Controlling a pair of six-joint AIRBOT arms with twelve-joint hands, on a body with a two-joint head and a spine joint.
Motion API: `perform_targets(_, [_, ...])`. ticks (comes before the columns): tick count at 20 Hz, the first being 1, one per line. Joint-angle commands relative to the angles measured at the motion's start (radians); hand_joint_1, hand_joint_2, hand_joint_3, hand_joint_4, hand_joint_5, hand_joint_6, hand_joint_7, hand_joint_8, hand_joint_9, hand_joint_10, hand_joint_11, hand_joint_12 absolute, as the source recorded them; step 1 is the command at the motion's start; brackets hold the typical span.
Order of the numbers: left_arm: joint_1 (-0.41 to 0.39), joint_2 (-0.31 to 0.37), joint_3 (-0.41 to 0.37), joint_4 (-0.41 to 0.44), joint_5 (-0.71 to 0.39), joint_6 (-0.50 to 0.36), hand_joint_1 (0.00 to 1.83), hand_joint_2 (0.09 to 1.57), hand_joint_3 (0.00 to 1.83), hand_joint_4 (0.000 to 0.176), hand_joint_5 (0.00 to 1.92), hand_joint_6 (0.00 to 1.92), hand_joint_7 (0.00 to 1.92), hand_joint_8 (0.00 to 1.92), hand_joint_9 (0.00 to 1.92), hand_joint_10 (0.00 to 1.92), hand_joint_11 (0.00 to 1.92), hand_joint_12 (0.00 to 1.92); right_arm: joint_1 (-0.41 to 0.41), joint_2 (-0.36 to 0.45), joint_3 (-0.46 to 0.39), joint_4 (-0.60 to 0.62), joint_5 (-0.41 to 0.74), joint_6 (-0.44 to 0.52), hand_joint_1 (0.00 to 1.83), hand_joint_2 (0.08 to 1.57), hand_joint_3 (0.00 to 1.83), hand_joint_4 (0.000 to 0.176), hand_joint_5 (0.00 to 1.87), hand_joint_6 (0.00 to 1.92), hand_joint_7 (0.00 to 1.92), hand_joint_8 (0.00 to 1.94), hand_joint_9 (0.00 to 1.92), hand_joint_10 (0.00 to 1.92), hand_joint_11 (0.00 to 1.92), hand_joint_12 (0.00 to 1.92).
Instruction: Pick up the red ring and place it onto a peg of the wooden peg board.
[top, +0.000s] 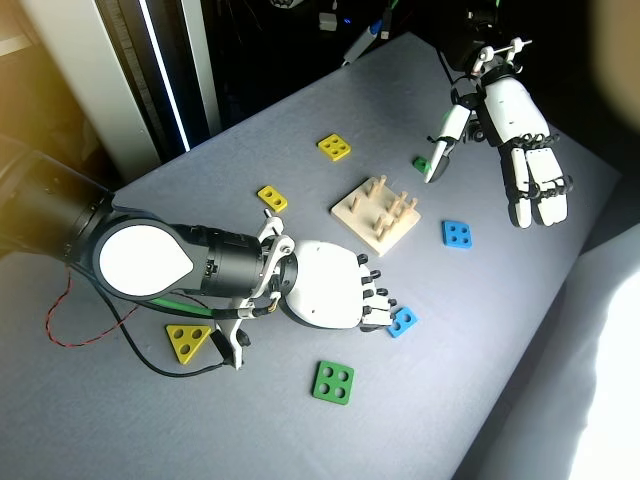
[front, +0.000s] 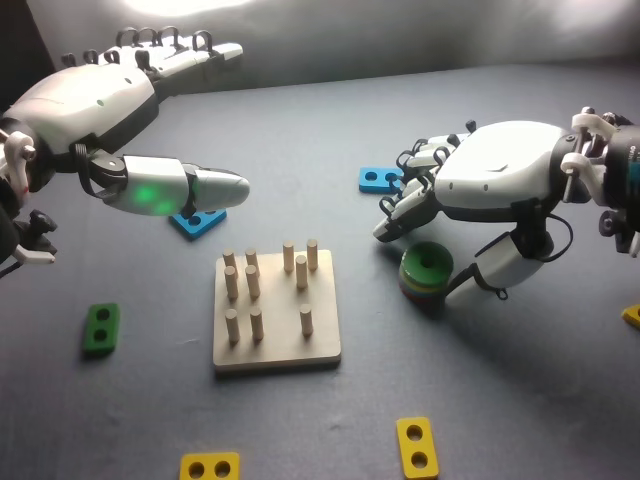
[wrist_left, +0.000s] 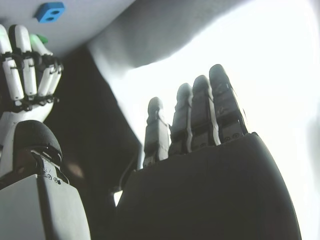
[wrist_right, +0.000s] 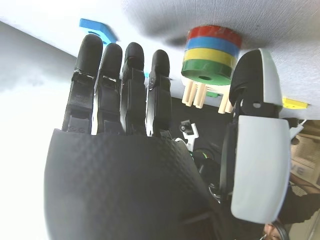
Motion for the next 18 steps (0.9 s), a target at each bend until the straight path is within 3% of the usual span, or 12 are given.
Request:
perform_targets(1, [-0.017, 0.009, -0.002, 0.003, -0.120, -0.005, 0.44, 0.96, 0.00, 0.174, 0.11, 0.00, 0.07, 0.00, 0.05, 0.00, 0.00, 0.23, 0.007, -0.002, 0.005, 0.024, 0.056, 0.006, 0.81, 0.98, 0.00, 0.057, 0.51, 0.01, 0.42, 0.01, 0.02, 0.92, 0.00, 1.48])
perform_targets(3, [-0.017, 0.009, -0.002, 0.003, -0.120, -0.005, 0.45, 0.96, 0.00, 0.169, 0.11, 0.00, 0.07, 0.00, 0.04, 0.00, 0.00, 0.20, 0.007, -0.002, 0.008, 0.024, 0.054, 0.007, 0.81, 0.98, 0.00, 0.062, 0.53, 0.02, 0.43, 0.01, 0.05, 0.90, 0.00, 1.50])
perform_targets(5, [-0.018, 0.009, -0.002, 0.003, -0.120, -0.005, 0.44, 0.96, 0.00, 0.170, 0.11, 0.00, 0.07, 0.00, 0.03, 0.00, 0.00, 0.19, 0.007, -0.003, 0.008, 0.024, 0.054, 0.008, 0.82, 0.98, 0.00, 0.052, 0.55, 0.02, 0.44, 0.02, 0.06, 0.89, 0.00, 1.52])
perform_targets(7, [-0.018, 0.009, -0.002, 0.003, -0.120, -0.005, 0.44, 0.96, 0.00, 0.167, 0.11, 0.00, 0.07, 0.00, 0.04, 0.00, 0.00, 0.21, 0.006, -0.004, 0.008, 0.020, 0.054, 0.010, 0.82, 0.98, 0.00, 0.059, 0.57, 0.02, 0.45, 0.01, 0.08, 0.84, 0.00, 1.49])
perform_targets(8, [-0.018, 0.009, -0.002, 0.004, -0.120, -0.005, 0.43, 0.96, 0.00, 0.167, 0.11, 0.00, 0.08, 0.00, 0.05, 0.00, 0.00, 0.23, 0.006, -0.004, 0.008, 0.017, 0.053, 0.011, 0.82, 0.98, 0.00, 0.048, 0.58, 0.02, 0.46, 0.02, 0.08, 0.83, 0.00, 1.49])
perform_targets(11, [-0.020, 0.010, -0.002, 0.005, -0.120, -0.005, 0.47, 0.98, 0.00, 0.167, 0.11, 0.00, 0.07, 0.00, 0.04, 0.00, 0.00, 0.20, 0.006, -0.004, 0.010, -0.004, 0.053, 0.036, 0.82, 0.99, 0.00, 0.067, 0.60, 0.02, 0.46, 0.01, 0.05, 0.87, 0.00, 1.47])
perform_targets(12, [-0.020, 0.010, -0.002, 0.005, -0.120, -0.005, 0.47, 0.98, 0.00, 0.168, 0.12, 0.00, 0.08, 0.00, 0.04, 0.00, 0.00, 0.19, 0.006, -0.004, 0.010, -0.004, 0.053, 0.036, 0.82, 0.99, 0.00, 0.057, 0.61, 0.02, 0.47, 0.02, 0.06, 0.88, 0.00, 1.48])
perform_targets(13, [-0.020, 0.010, -0.002, 0.005, -0.120, -0.005, 0.47, 0.98, 0.00, 0.166, 0.12, 0.00, 0.08, 0.00, 0.04, 0.00, 0.00, 0.19, 0.006, -0.004, 0.010, -0.004, 0.053, 0.036, 0.82, 0.99, 0.00, 0.066, 0.61, 0.02, 0.47, 0.01, 0.06, 0.88, 0.00, 1.48])
perform_targets(14, [-0.020, 0.010, -0.002, 0.005, -0.120, -0.005, 0.47, 0.98, 0.00, 0.164, 0.12, 0.00, 0.08, 0.00, 0.04, 0.00, 0.00, 0.20, 0.006, -0.004, 0.010, -0.004, 0.053, 0.036, 0.82, 0.99, 0.00, 0.054, 0.61, 0.02, 0.47, 0.02, 0.05, 0.91, 0.00, 1.49])
perform_targets(16, [-0.020, 0.010, -0.002, 0.005, -0.120, -0.005, 0.45, 0.99, 0.00, 0.158, 0.12, 0.00, 0.08, 0.00, 0.05, 0.00, 0.00, 0.22, 0.006, -0.004, 0.010, -0.004, 0.053, 0.036, 0.81, 0.98, 0.00, 0.070, 0.61, 0.02, 0.47, 0.01, 0.04, 0.91, 0.00, 1.47])
perform_targets(18, [-0.020, 0.010, -0.002, 0.005, -0.120, -0.005, 0.45, 0.99, 0.00, 0.155, 0.12, 0.00, 0.08, 0.00, 0.05, 0.00, 0.00, 0.21, 0.006, -0.006, 0.010, -0.008, 0.053, 0.039, 0.84, 0.98, 0.00, 0.050, 0.62, 0.02, 0.49, 0.02, 0.06, 0.89, 0.00, 1.47])
